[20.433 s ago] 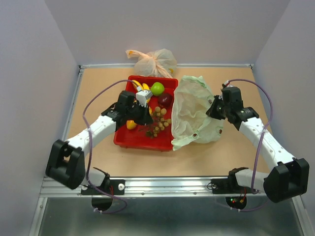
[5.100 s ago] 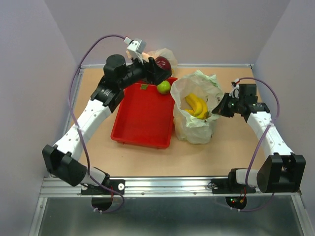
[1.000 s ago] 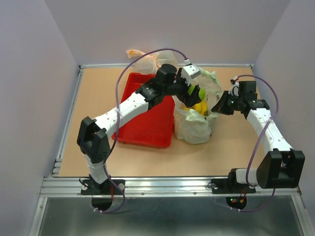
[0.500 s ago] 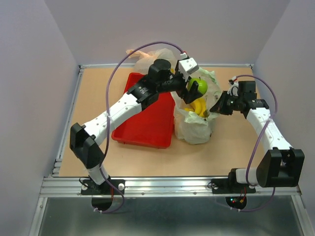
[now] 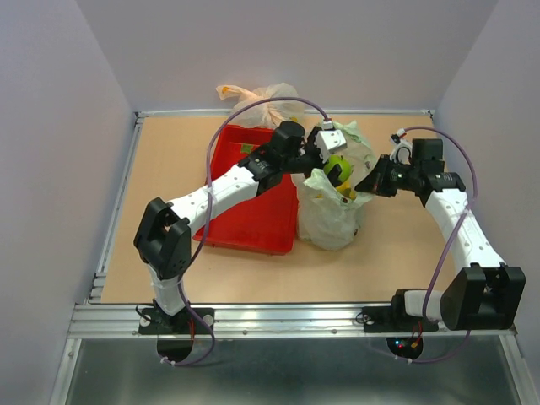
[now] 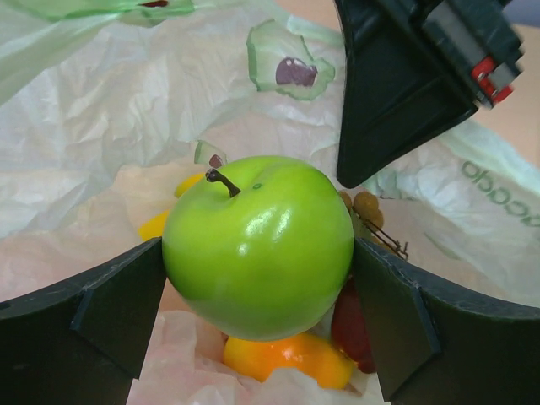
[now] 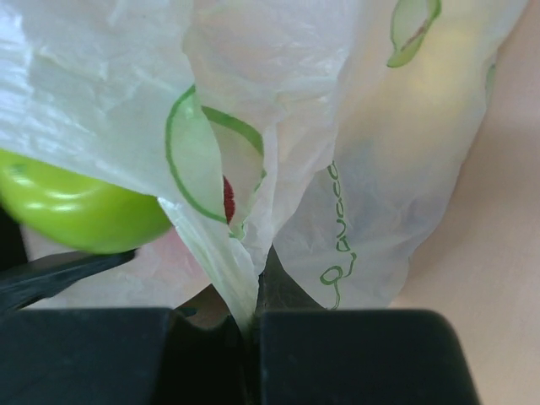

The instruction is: Place the fake fruits into the plastic bag and tie a complex knot

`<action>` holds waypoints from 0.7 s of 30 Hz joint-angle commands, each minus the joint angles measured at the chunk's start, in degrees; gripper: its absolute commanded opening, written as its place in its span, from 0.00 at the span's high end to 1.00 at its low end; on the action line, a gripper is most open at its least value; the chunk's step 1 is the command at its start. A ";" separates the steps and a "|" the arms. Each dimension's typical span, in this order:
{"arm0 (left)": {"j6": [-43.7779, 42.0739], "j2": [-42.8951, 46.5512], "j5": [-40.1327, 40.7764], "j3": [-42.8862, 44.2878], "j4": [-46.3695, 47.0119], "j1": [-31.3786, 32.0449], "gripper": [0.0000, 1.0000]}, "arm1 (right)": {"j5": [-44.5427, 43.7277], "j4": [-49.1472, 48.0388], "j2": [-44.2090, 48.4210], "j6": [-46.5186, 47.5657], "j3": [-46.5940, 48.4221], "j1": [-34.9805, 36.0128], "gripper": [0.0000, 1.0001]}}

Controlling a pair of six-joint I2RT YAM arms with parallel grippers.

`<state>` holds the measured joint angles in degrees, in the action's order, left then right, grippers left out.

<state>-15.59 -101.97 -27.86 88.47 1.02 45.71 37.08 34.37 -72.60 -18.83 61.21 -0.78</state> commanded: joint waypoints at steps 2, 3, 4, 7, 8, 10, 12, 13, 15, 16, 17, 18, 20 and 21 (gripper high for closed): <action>-7.34 -0.42 -2.03 -2.07 4.96 1.22 0.01 | 4.75 -2.20 2.29 -1.73 4.44 -0.19 1.00; -7.78 -1.12 -1.94 -1.90 5.13 1.65 0.01 | 4.93 -2.20 2.37 -2.08 4.36 -0.19 0.99; -8.22 -1.47 -1.94 -1.72 5.05 2.01 0.01 | 4.93 -2.29 2.37 -2.09 4.36 -0.19 0.99; -9.71 -2.96 -0.89 -1.19 5.05 3.41 0.01 | 5.37 -2.38 2.55 -2.26 4.44 -0.19 0.99; -10.41 -3.23 -0.27 -0.93 4.96 3.68 0.01 | 5.46 -2.38 2.55 -2.26 4.44 -0.19 1.00; -11.38 -3.76 0.08 -0.93 4.96 4.82 0.01 | 5.72 -2.55 2.72 -2.70 4.36 -0.19 1.00; -13.57 -4.46 1.75 -0.84 4.26 5.70 0.01 | 5.90 -2.99 2.64 -3.49 4.44 -0.19 1.00; -14.28 -4.81 2.45 -0.66 3.82 6.14 0.01 | 6.16 -3.17 2.55 -3.58 4.44 -0.19 1.00; -14.99 -5.25 3.33 -0.84 3.55 6.84 0.01 | 6.34 -3.52 2.46 -4.11 4.44 -0.19 1.00; -14.99 -5.34 3.34 -0.84 3.55 6.93 0.01 | 6.42 -3.61 2.46 -4.20 4.36 -0.19 1.00; -14.90 -5.60 3.77 -0.66 3.55 7.02 0.01 | 6.86 -3.61 2.55 -4.28 4.27 -0.19 1.00; -14.47 -5.87 3.95 -0.49 3.47 7.02 0.01 | 7.13 -3.78 2.55 -4.37 4.18 -0.19 1.00; -14.29 -6.92 4.65 0.48 3.38 7.11 0.01 | 7.74 -3.96 2.72 -4.64 3.83 -0.19 1.00; -14.37 -7.36 4.91 0.91 3.20 7.11 0.01 | 8.00 -4.13 2.81 -4.64 3.65 -0.19 1.00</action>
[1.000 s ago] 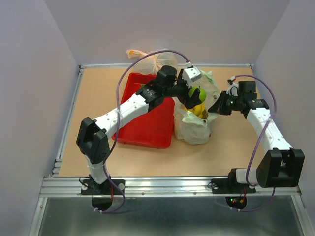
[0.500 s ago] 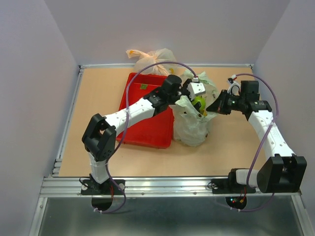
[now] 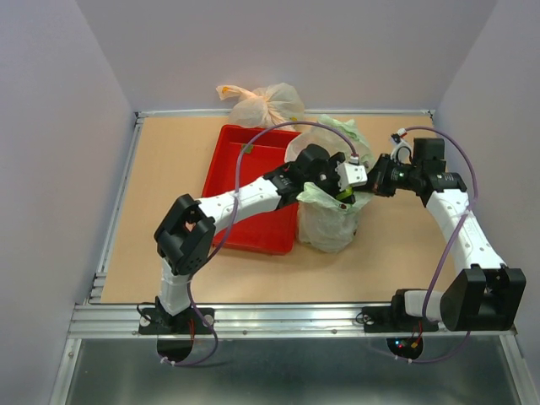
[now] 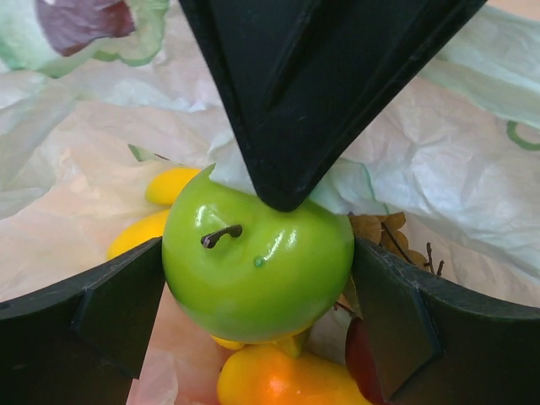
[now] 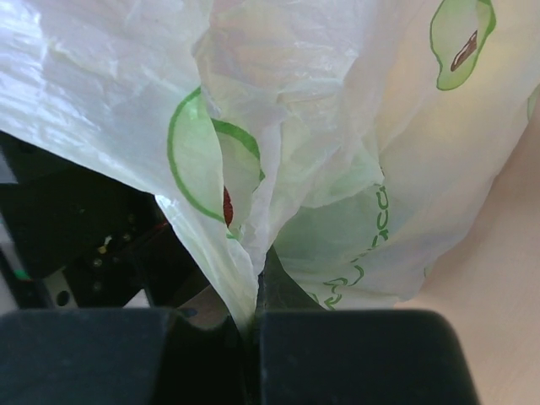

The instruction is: Place the fake fruits into the plastic bag and tie a complex knot

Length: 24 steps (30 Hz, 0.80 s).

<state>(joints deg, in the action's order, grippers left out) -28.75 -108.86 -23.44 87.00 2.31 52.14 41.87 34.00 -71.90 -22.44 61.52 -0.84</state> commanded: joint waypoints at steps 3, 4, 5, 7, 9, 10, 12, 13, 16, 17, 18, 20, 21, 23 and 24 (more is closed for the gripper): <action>-0.96 -2.49 0.86 4.14 1.65 0.77 0.01 | 4.19 -4.20 2.38 -1.47 2.73 -0.13 1.00; -0.87 -2.67 0.59 4.66 1.74 0.77 0.01 | 4.36 -4.38 2.38 -1.56 2.47 -0.13 1.00; -0.87 -2.76 0.15 5.63 1.74 0.86 0.01 | 4.89 -4.64 2.46 -1.64 2.12 -0.13 1.00; 0.01 -2.59 -0.81 6.60 1.82 1.03 0.01 | 4.28 -5.26 2.47 -1.91 0.72 -0.13 1.00; 0.89 -1.63 -2.92 7.13 2.61 1.12 0.01 | 2.88 -5.43 2.29 -1.38 -0.26 -0.13 1.00; 2.46 -0.31 -3.62 6.87 4.10 1.12 0.01 | 1.56 -5.43 2.03 -0.86 -1.21 -0.13 1.00; 3.70 0.92 -4.50 6.60 4.99 1.12 0.01 | 0.41 -5.43 1.85 0.02 -1.84 -0.13 1.00; 4.66 2.49 -4.77 6.34 6.21 1.12 0.01 | -0.03 -5.43 1.68 0.11 -2.80 -0.13 1.00; 6.34 6.10 -6.09 4.50 9.37 1.03 0.01 | -1.35 -5.43 1.32 0.99 -3.77 -0.13 1.00; 7.12 6.90 -6.79 3.62 9.99 1.03 0.01 | -2.13 -5.43 1.15 1.25 -4.12 -0.13 1.00; 7.57 7.86 -7.05 3.18 10.61 1.03 0.01 | -2.66 -5.43 0.97 1.60 -4.21 -0.13 1.00; 8.80 9.80 -7.23 2.30 11.67 1.03 0.01 | -3.63 -5.43 0.62 1.87 -3.95 -0.13 1.00; 9.15 10.94 -7.58 2.12 11.76 1.03 0.01 | -3.90 -5.43 0.36 2.04 -3.86 -0.21 0.99; 10.63 12.17 -7.32 0.90 12.54 0.86 0.01 | -4.25 -5.43 0.09 2.22 -3.42 -0.13 1.00; 11.17 12.87 -7.15 0.45 12.98 0.60 0.01 | -4.34 -5.43 0.09 2.31 -3.33 -0.21 1.00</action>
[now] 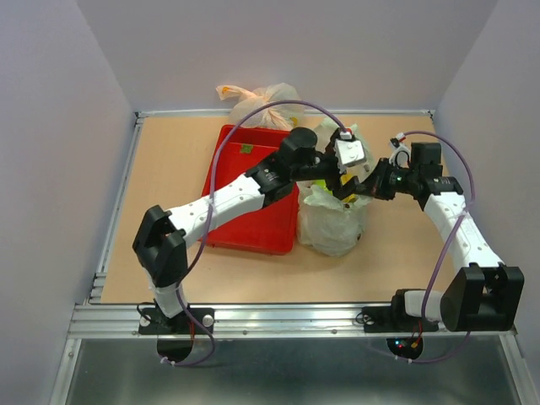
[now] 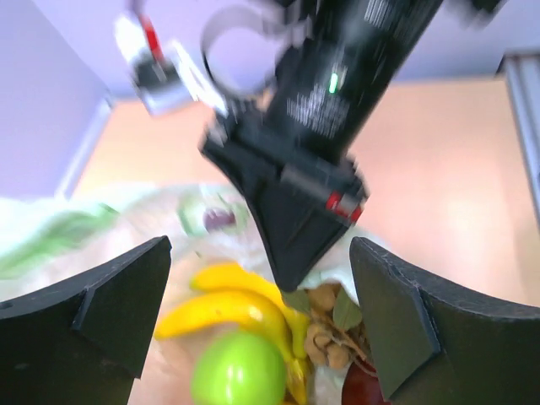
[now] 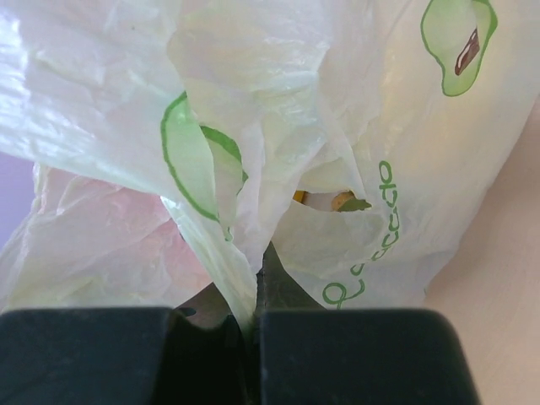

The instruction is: Place the fake fruits into the plastic bag and tie a complex knot

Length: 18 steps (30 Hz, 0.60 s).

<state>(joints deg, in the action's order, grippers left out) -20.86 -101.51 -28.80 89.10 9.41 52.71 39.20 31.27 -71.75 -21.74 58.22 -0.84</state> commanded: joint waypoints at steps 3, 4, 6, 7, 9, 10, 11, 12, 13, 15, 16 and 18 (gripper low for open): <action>5.21 7.99 0.05 -3.84 7.81 -0.85 0.01 | -2.28 -2.61 0.11 1.79 0.23 -0.13 1.00; 5.48 9.30 0.58 -4.89 8.25 -1.37 0.01 | -2.29 -2.61 0.11 1.70 0.23 -0.13 1.00; 7.92 11.94 4.35 -5.60 7.73 -2.34 0.01 | -2.20 -2.53 0.55 1.96 0.32 -0.13 1.00; 9.68 13.17 5.41 -6.39 7.64 -4.52 0.01 | -2.29 -2.53 0.82 2.05 0.49 -0.21 1.00; 14.51 15.72 6.38 -7.79 7.64 -8.57 0.01 | -2.81 -2.53 1.34 2.14 0.58 -0.13 1.00; 18.88 18.60 6.56 -8.67 6.86 -10.59 0.03 | -2.90 -2.44 1.78 2.05 0.84 -0.13 1.00; 20.23 20.03 7.17 -10.16 5.72 -14.44 0.06 | -2.81 -2.44 1.96 2.05 0.85 -0.13 1.00; 20.60 21.34 10.13 -10.87 3.97 -15.61 0.10 | -2.99 -2.44 1.96 1.88 0.93 -0.13 0.99; 20.60 23.88 11.82 -11.49 -0.14 -17.01 0.14 | -2.90 -2.35 2.05 1.87 0.93 -0.13 1.00; 20.60 26.09 14.12 -14.38 -4.12 -21.23 0.22 | -2.99 -2.26 2.05 1.87 1.20 -0.13 0.99; 20.60 27.50 14.29 -15.26 -7.96 -22.90 0.25 | -3.08 -2.18 1.96 1.96 1.20 -0.13 1.00; 19.73 28.30 14.73 -18.15 -13.15 -28.59 0.26 | -2.99 -2.00 1.61 2.22 1.55 -0.13 1.00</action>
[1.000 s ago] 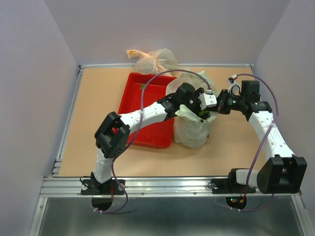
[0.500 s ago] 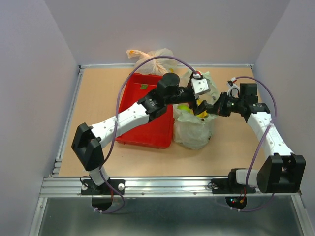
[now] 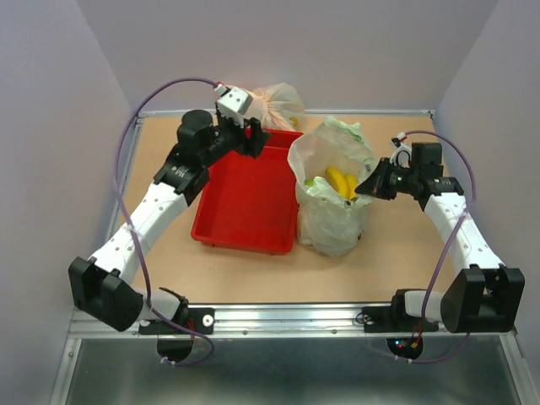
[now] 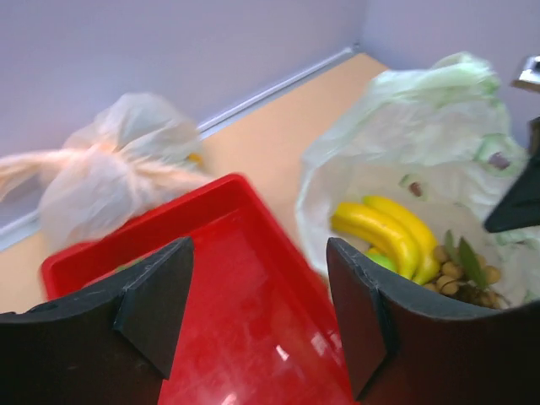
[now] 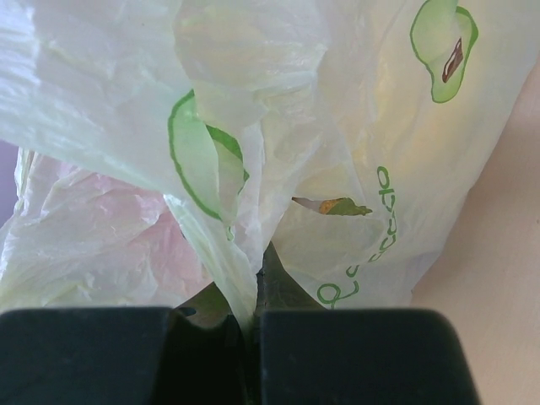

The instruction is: Place the fake fruits into the plastic bag and tie a complex knot

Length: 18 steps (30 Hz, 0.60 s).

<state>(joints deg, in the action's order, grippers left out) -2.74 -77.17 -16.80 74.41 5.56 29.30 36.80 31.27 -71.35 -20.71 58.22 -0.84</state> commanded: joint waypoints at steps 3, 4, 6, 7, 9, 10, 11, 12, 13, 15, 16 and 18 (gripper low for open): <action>-1.81 2.82 6.84 -5.94 -14.34 -9.60 0.26 | -0.76 -1.74 0.86 1.55 2.16 -0.13 1.00; -2.44 1.33 8.61 -7.16 -16.61 -11.44 0.26 | -0.94 -1.65 0.78 1.64 2.34 -0.13 1.00; -3.32 -0.17 12.14 -8.49 -17.16 -13.21 0.25 | -1.11 -1.47 0.60 1.81 2.25 -0.13 1.00; -4.02 -1.92 12.40 -8.93 -17.25 -14.52 0.24 | -1.11 -1.38 0.51 1.81 2.25 -0.13 0.99; -5.42 -3.86 14.33 -10.07 -16.20 -15.23 0.24 | -0.94 -1.21 0.42 1.99 2.16 -0.13 1.00; -7.00 -6.48 14.42 -9.99 -15.94 -15.67 0.24 | -1.02 -1.21 0.42 2.08 2.16 -0.13 1.00; -7.88 -8.07 13.29 -9.03 -15.93 -16.63 0.24 | -1.11 -1.12 0.42 1.99 2.16 -0.13 1.00; -9.46 -9.83 12.76 -7.98 -16.02 -17.08 0.27 | -1.03 -0.95 0.42 1.99 2.16 -0.13 1.00; -11.21 -13.15 12.84 -6.92 -16.46 -17.52 0.29 | -1.02 -0.86 0.34 1.90 2.16 -0.13 1.00; -12.89 -16.60 13.10 -3.94 -16.46 -18.93 0.29 | -0.85 -0.59 0.34 1.90 1.99 -0.13 1.00; -13.25 -19.92 13.71 -2.97 -16.81 -19.45 0.31 | -0.85 -0.59 0.34 1.90 1.99 -0.13 1.00; -14.30 -23.19 15.64 0.11 -17.07 -20.24 0.31 | -0.85 -0.42 0.16 1.90 1.99 -0.13 0.99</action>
<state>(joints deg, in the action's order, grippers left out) -12.69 -97.51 -4.19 68.60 -11.64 10.66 36.18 31.38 -71.37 -19.66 58.24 -0.82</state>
